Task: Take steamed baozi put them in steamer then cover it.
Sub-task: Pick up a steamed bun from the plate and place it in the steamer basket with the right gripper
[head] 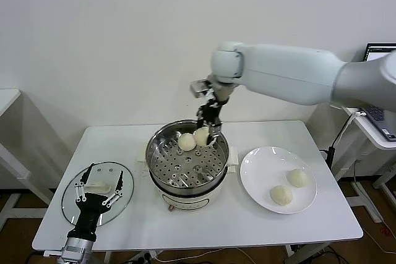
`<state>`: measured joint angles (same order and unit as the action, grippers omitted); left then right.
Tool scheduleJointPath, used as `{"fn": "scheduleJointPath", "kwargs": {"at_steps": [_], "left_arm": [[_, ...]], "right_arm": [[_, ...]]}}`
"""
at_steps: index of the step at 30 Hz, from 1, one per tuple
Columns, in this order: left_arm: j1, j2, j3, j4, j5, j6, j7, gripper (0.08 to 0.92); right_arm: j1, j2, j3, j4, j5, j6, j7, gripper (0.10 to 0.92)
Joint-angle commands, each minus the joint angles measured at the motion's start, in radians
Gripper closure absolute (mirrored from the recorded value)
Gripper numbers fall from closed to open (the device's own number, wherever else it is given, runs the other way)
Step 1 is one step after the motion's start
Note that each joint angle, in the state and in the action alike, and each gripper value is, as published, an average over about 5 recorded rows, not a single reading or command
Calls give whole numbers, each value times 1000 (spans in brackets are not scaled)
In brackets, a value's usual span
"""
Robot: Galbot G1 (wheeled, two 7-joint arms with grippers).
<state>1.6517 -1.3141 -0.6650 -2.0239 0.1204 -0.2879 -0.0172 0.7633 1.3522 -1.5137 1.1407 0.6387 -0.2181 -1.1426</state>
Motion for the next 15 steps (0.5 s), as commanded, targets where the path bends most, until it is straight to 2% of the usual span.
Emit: {"fn": "scheduleJointPath", "kwargs": {"at_steps": [1, 15], "left_arm": [[-1, -1, 0, 1, 1, -3, -2, 177], [-5, 2, -4, 5, 3, 1, -9, 177]], "right_arm": [[-64, 213, -40, -91, 51, -47, 84, 381], [-131, 274, -40, -157, 29, -56, 135, 386]]}}
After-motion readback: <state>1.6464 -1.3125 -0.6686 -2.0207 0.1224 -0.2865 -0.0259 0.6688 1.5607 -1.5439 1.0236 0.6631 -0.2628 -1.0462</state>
